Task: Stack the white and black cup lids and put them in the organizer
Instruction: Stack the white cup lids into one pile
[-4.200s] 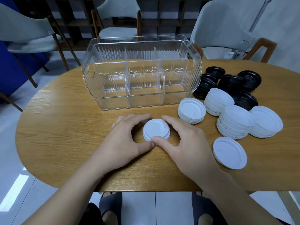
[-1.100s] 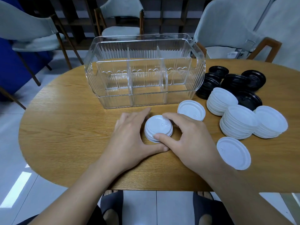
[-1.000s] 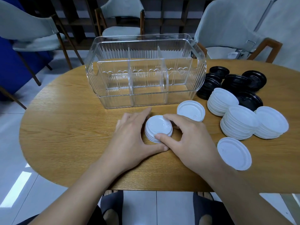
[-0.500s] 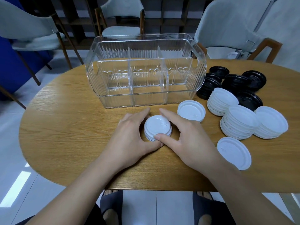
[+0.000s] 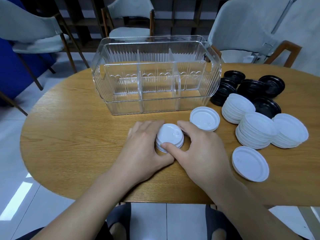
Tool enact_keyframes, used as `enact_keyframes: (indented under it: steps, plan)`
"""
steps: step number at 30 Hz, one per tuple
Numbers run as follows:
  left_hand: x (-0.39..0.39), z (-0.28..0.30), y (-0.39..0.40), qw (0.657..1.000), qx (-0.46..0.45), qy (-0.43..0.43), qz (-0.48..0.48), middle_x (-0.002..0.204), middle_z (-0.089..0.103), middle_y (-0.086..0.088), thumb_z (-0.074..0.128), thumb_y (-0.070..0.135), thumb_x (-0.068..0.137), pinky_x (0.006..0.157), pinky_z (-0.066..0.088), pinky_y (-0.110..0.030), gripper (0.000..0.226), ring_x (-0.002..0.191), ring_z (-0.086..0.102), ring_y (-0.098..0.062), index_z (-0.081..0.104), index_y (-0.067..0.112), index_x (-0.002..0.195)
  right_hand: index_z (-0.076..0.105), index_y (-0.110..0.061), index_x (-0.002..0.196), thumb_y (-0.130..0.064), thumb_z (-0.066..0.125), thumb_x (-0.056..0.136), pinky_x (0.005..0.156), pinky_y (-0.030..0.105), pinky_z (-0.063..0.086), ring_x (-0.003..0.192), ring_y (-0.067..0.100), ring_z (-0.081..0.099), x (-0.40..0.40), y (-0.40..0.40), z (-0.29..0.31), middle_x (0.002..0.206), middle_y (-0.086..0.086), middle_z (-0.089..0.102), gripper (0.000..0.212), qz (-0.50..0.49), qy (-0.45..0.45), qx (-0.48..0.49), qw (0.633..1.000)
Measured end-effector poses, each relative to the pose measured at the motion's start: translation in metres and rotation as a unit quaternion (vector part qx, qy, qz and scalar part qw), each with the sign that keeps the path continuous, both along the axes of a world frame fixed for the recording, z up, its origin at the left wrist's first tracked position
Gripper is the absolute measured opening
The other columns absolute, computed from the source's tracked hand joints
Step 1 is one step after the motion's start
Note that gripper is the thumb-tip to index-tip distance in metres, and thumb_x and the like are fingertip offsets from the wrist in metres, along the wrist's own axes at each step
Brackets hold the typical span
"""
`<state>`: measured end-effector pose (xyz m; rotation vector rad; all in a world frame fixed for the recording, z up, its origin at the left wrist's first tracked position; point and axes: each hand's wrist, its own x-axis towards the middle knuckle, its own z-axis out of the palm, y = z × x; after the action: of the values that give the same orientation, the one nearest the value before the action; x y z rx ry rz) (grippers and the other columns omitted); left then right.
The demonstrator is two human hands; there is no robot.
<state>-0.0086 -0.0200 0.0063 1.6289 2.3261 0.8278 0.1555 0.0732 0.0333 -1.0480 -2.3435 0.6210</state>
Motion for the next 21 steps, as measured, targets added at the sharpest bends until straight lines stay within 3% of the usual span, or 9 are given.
enact_keyframes:
  steps: [5, 9, 13, 16, 21]
  plan:
    - [0.000, -0.001, -0.001, 1.000, 0.013, 0.008, -0.010, 0.139, 0.057, 0.014, 0.066, 0.074, 0.080, 0.115, 0.044, -0.042, 0.088, 0.129, 0.049, -0.016, 0.057, 0.027, 0.154, 0.069, -0.029, 0.124, -0.065, 0.079, 0.085, 0.086, 0.042, 0.062, 0.101, 0.012, 0.071, 0.003, 0.003, -0.002, 0.108, -0.009, 0.078, 0.054, 0.018, 0.012, 0.000, 1.000]
    - [0.000, -0.002, 0.000, 1.000, 0.024, 0.015, -0.006, 0.141, 0.060, 0.013, 0.065, 0.079, 0.088, 0.114, 0.044, -0.045, 0.086, 0.131, 0.050, -0.017, 0.055, 0.028, 0.156, 0.071, -0.025, 0.142, -0.063, 0.076, 0.091, 0.099, 0.026, 0.054, 0.120, 0.006, 0.067, 0.007, 0.007, -0.002, 0.130, -0.012, 0.076, 0.064, 0.026, 0.034, 0.036, 0.998]
    - [-0.002, -0.002, 0.001, 1.000, 0.023, 0.005, 0.002, 0.144, 0.060, 0.016, 0.069, 0.082, 0.087, 0.116, 0.043, -0.045, 0.087, 0.134, 0.050, -0.016, 0.052, 0.033, 0.156, 0.080, -0.017, 0.128, -0.036, 0.084, 0.096, 0.097, 0.040, 0.057, 0.112, 0.017, 0.069, 0.017, 0.030, -0.004, 0.118, -0.004, 0.077, 0.037, 0.019, 0.057, 0.111, 0.992]
    - [-0.003, -0.002, 0.000, 1.000, 0.028, -0.002, -0.001, 0.145, 0.059, 0.020, 0.076, 0.076, 0.089, 0.117, 0.042, -0.044, 0.081, 0.135, 0.049, -0.014, 0.052, 0.036, 0.155, 0.081, -0.017, 0.120, -0.034, 0.086, 0.092, 0.101, 0.047, 0.046, 0.112, 0.026, 0.060, 0.023, 0.048, -0.009, 0.115, -0.003, 0.068, 0.033, -0.031, -0.016, 0.165, 0.986]
    - [-0.003, -0.002, 0.000, 0.999, 0.036, 0.004, -0.003, 0.146, 0.059, 0.022, 0.079, 0.072, 0.090, 0.118, 0.041, -0.042, 0.077, 0.138, 0.049, -0.012, 0.052, 0.037, 0.154, 0.085, -0.020, 0.099, -0.031, 0.091, 0.088, 0.096, 0.039, 0.029, 0.104, 0.026, 0.059, 0.026, 0.054, -0.014, 0.102, -0.005, 0.067, 0.016, -0.048, -0.065, 0.203, 0.976]
